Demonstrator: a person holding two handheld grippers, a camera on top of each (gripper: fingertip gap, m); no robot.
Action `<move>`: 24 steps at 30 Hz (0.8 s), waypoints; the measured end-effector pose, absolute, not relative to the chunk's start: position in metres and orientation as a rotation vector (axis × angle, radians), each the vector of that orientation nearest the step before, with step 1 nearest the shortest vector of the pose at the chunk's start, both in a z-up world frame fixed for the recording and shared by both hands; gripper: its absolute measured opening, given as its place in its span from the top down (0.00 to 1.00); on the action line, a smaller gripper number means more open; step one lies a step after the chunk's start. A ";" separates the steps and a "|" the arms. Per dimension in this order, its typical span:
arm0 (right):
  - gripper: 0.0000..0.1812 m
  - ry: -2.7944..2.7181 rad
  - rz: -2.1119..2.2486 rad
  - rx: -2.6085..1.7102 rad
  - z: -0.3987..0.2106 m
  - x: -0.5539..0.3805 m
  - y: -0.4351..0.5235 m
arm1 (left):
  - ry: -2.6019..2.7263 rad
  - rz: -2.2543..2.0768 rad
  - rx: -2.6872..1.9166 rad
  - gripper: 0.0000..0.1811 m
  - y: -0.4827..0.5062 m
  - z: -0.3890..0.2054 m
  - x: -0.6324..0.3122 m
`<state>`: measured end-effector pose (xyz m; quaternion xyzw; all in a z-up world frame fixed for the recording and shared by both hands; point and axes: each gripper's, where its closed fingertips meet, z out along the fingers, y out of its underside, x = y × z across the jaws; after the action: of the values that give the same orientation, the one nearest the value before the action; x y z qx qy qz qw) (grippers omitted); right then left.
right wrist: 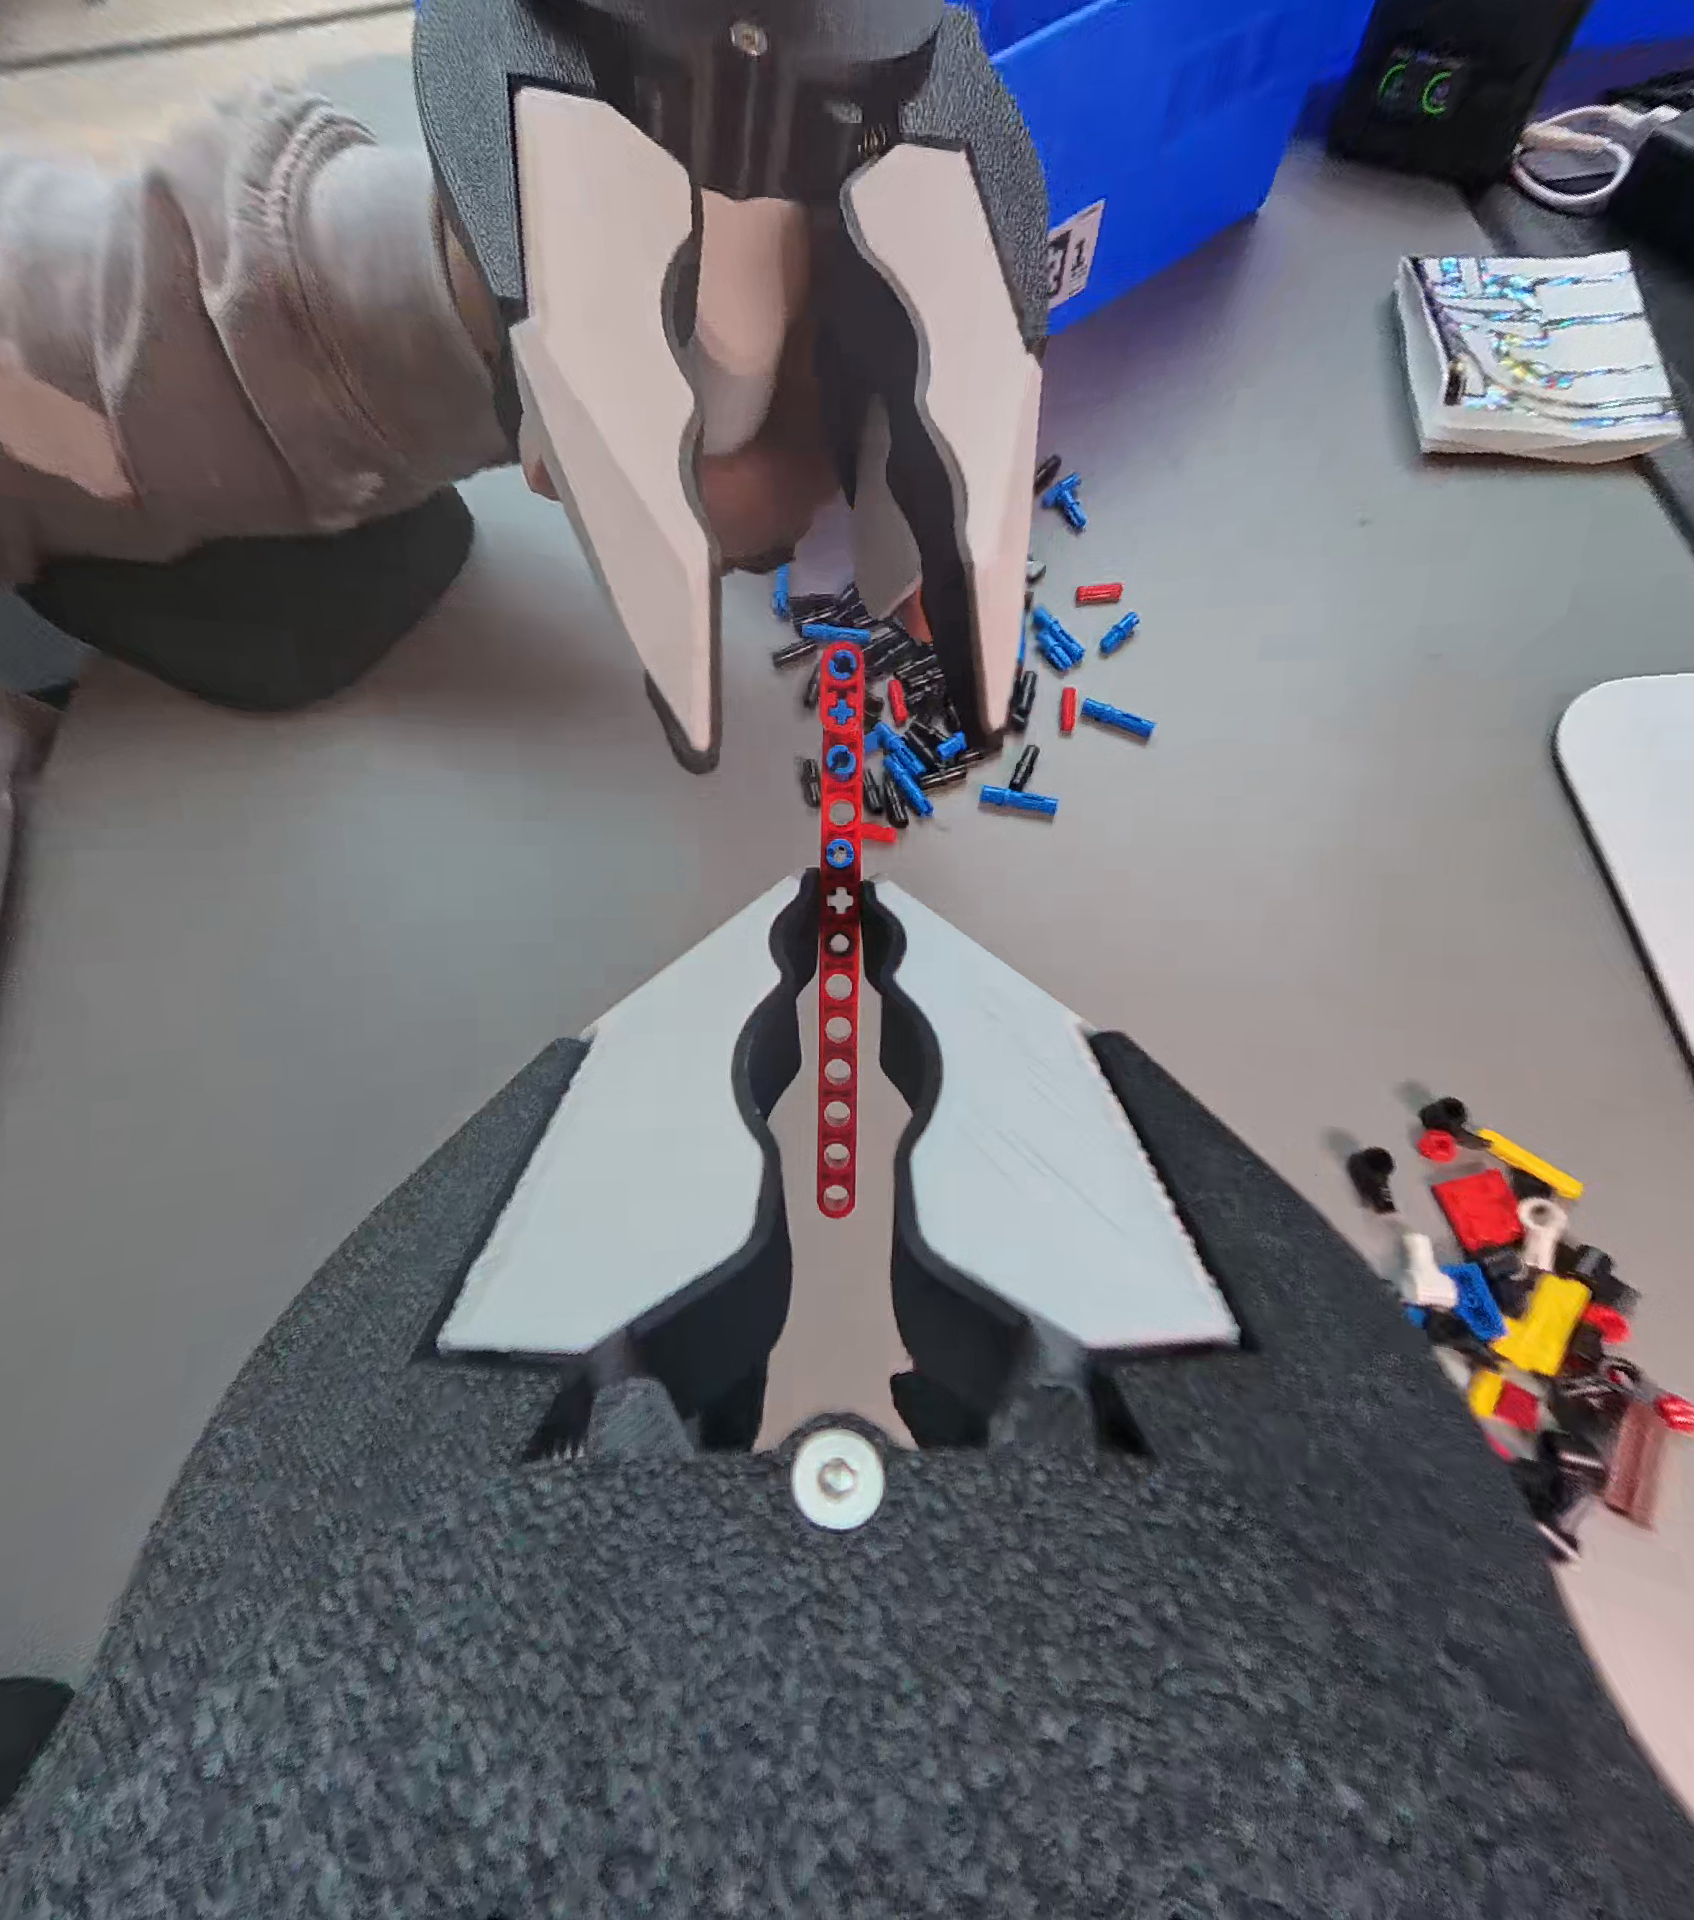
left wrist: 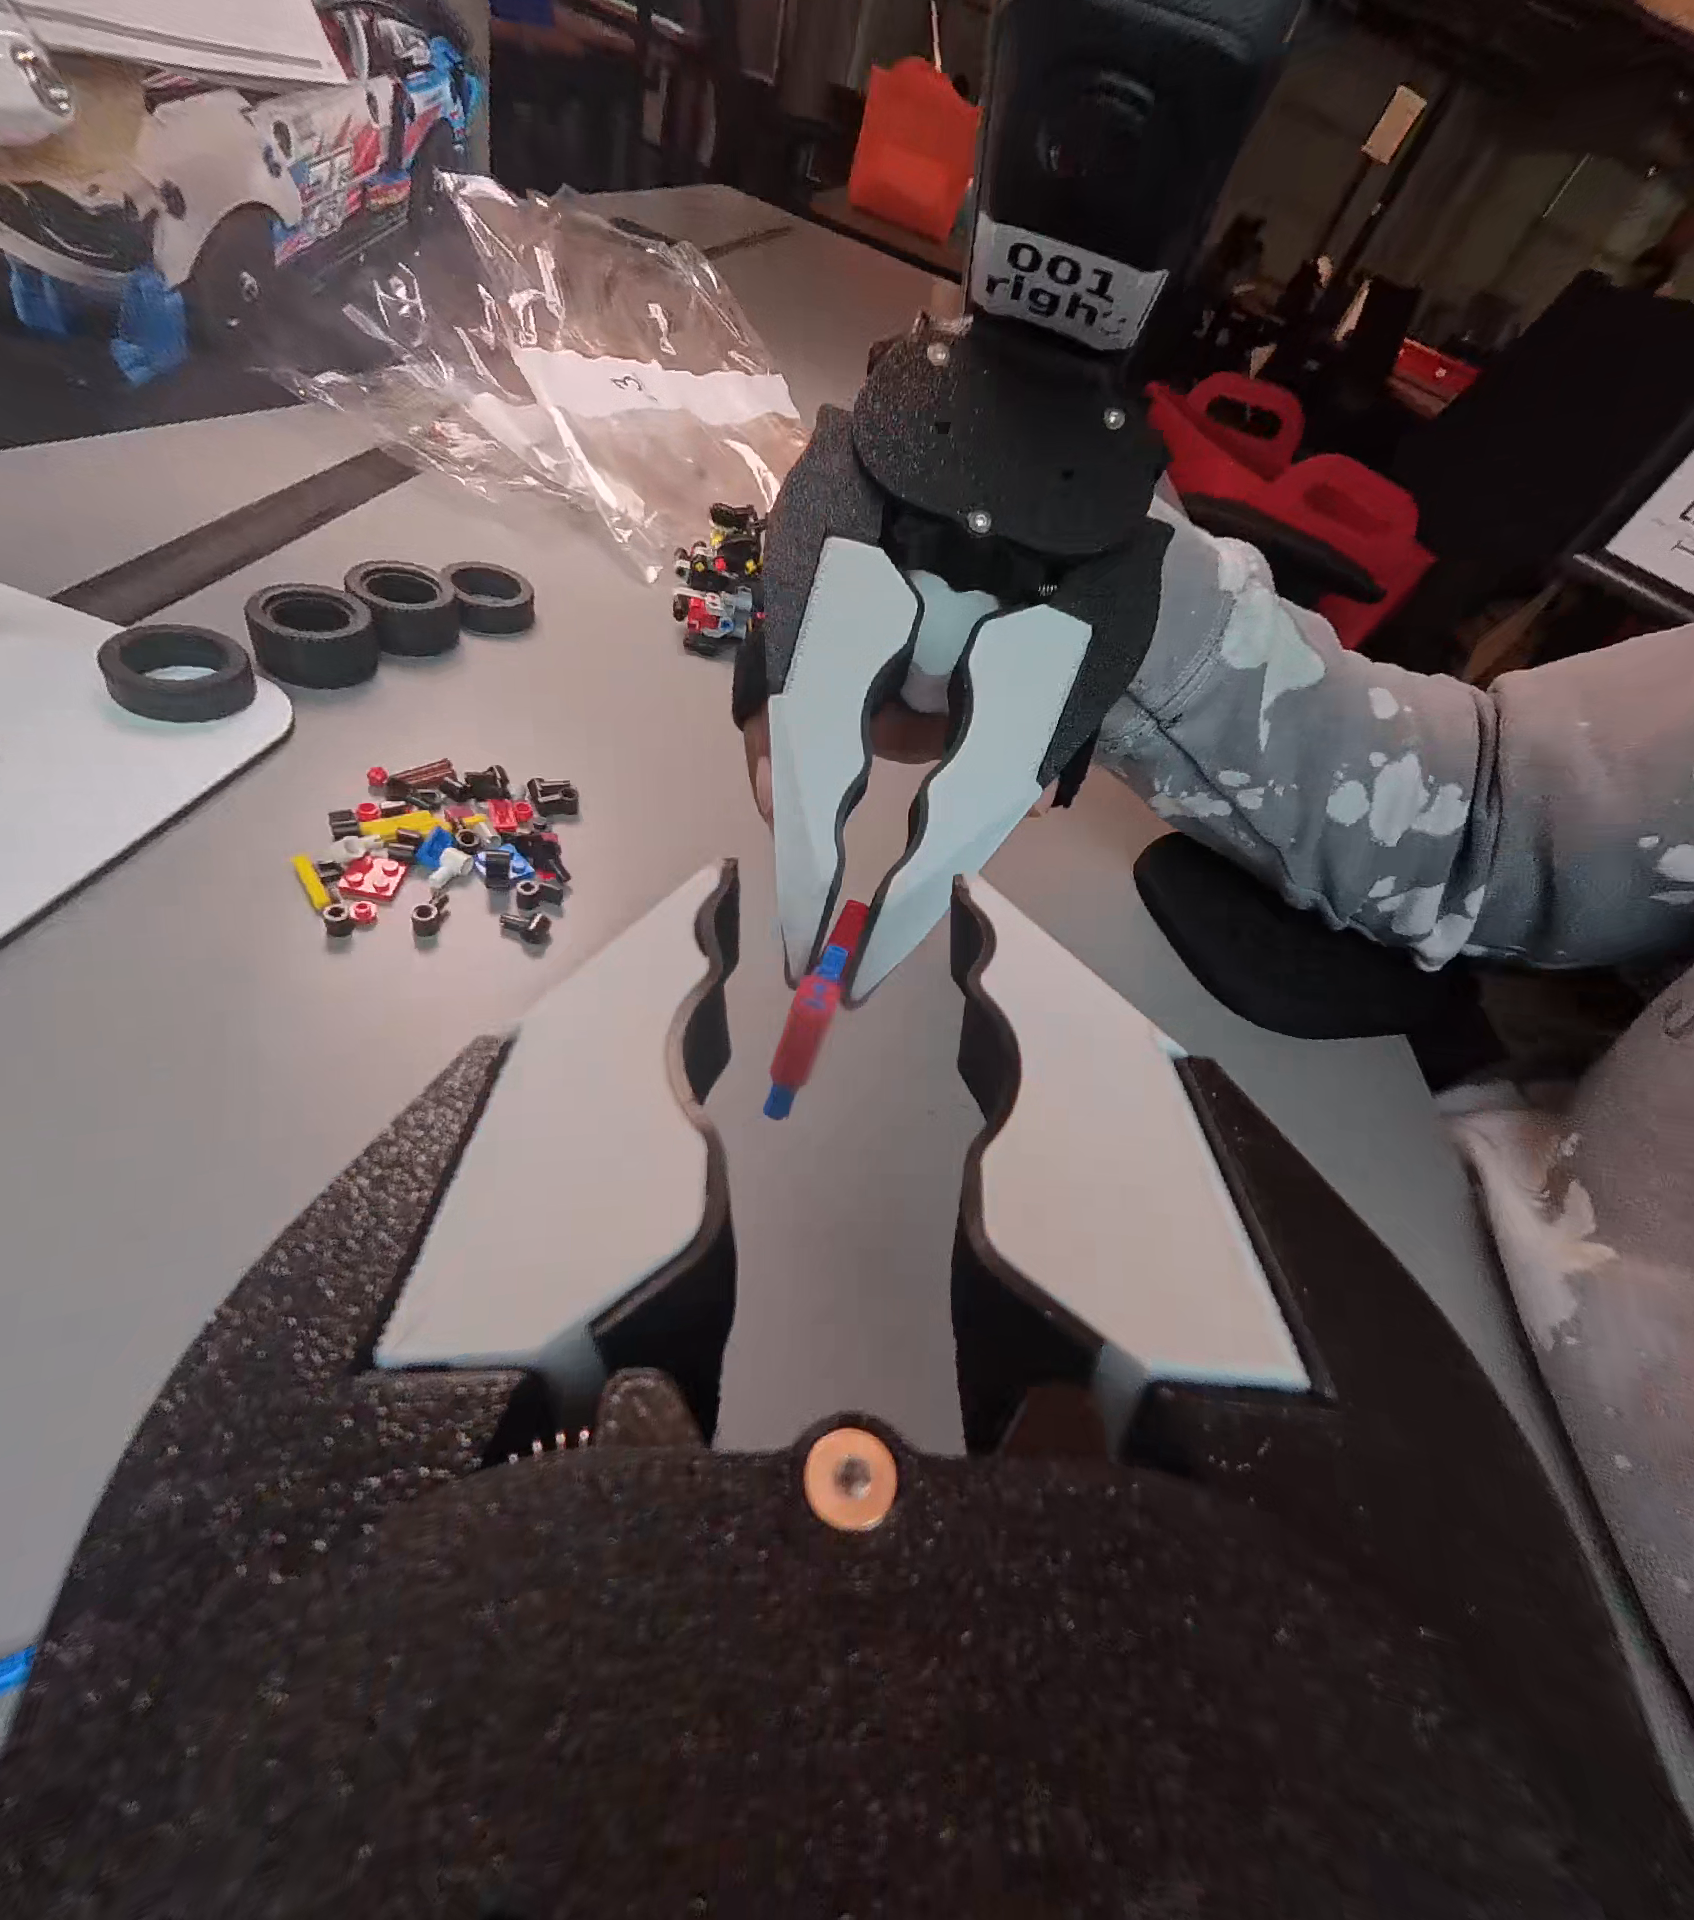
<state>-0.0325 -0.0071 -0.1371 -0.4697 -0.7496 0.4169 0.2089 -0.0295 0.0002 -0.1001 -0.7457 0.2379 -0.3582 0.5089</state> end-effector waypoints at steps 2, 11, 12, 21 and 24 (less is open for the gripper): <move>0.96 -2.096 1.178 -1.285 -0.144 -0.022 -0.006 | 0.579 -0.857 -1.779 0.81 -0.010 -0.109 -0.029; 0.96 -2.176 1.067 -1.233 -0.144 -0.014 -0.013 | 0.670 -0.732 -1.771 0.97 -0.019 -0.122 -0.028; 0.96 -2.153 1.081 -1.220 -0.140 -0.016 -0.013 | 0.662 -0.737 -1.756 0.97 -0.019 -0.119 -0.030; 0.72 -1.373 1.627 -1.148 -0.038 -0.036 0.028 | 0.076 -1.082 -1.219 0.98 -0.016 -0.030 -0.088; 0.73 -1.288 1.801 -1.124 -0.035 -0.055 -0.003 | 0.002 -1.171 -1.109 0.98 -0.018 -0.024 -0.084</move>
<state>-0.0551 -0.0029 -0.0348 -0.4284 -0.4909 0.6863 0.3233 -0.0844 -0.0179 -0.0237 -0.4962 0.0007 -0.5240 0.6923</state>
